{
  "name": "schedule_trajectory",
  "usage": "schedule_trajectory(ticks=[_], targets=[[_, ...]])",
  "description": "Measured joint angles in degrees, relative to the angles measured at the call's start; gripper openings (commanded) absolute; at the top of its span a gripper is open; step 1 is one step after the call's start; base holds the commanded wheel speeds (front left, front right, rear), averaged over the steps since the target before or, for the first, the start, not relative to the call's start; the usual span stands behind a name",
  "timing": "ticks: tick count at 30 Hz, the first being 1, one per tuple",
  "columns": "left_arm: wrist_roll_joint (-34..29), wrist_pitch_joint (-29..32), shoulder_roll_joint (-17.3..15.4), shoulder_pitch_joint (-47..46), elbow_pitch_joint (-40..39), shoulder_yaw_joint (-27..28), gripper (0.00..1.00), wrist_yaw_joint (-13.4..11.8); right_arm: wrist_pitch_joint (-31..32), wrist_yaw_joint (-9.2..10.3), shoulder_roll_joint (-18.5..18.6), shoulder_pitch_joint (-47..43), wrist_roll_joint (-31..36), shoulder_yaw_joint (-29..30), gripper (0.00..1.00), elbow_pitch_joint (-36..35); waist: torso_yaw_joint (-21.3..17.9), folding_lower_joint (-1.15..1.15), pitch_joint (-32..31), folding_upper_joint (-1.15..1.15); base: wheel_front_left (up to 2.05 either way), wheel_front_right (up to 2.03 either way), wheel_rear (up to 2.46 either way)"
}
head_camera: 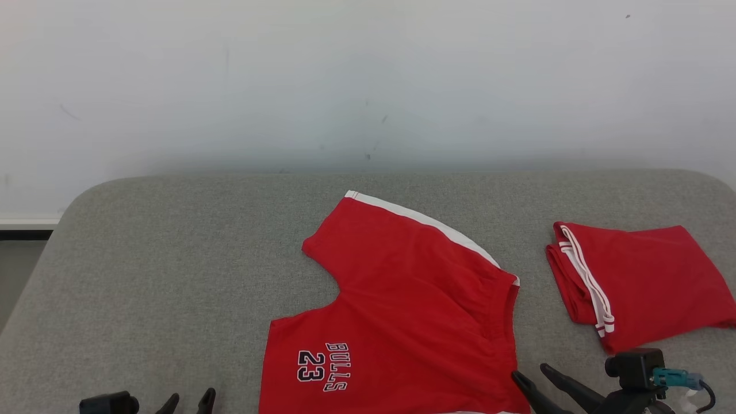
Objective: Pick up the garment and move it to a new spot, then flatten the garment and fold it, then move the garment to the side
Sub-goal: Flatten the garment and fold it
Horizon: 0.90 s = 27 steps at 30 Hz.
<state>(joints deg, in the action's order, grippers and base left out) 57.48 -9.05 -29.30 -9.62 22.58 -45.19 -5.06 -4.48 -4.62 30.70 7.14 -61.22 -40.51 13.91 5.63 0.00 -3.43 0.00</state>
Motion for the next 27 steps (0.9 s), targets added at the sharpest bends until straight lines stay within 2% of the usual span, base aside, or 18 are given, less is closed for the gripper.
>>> schedule_trajectory(ticks=[4,11,19,24,27], targets=[[-0.46,-1.07,-0.14,0.03,-1.36,0.59,1.00,-0.10,-0.97,0.35,0.16,-0.12,0.07,1.18,1.00,-1.60,0.00,0.00,0.01,0.00,0.00,0.00,0.00],[-1.63,-4.14,-0.45,0.00,-3.58,4.99,1.00,-1.29,-5.88,3.69,0.63,1.83,2.63,4.75,1.00,-3.03,-0.46,0.00,0.06,0.00,0.00,0.00,0.00],[-3.24,-5.16,-0.42,0.25,-5.45,10.27,1.00,-2.00,-9.23,8.64,-0.29,4.71,8.28,7.55,1.00,-3.13,-2.47,0.00,0.43,0.00,0.00,0.00,0.00],[-5.09,-5.28,-0.31,2.72,-6.12,13.51,1.00,-2.04,-9.72,9.85,-0.54,5.09,11.23,9.53,1.00,-2.79,-3.98,0.00,0.81,0.00,0.00,0.00,0.00],[-6.38,-5.28,1.07,3.69,-5.77,17.30,1.00,-2.04,-9.75,10.62,-0.23,4.92,13.43,10.66,1.00,-2.43,-4.78,0.00,1.11,0.00,0.00,0.00,0.00]])
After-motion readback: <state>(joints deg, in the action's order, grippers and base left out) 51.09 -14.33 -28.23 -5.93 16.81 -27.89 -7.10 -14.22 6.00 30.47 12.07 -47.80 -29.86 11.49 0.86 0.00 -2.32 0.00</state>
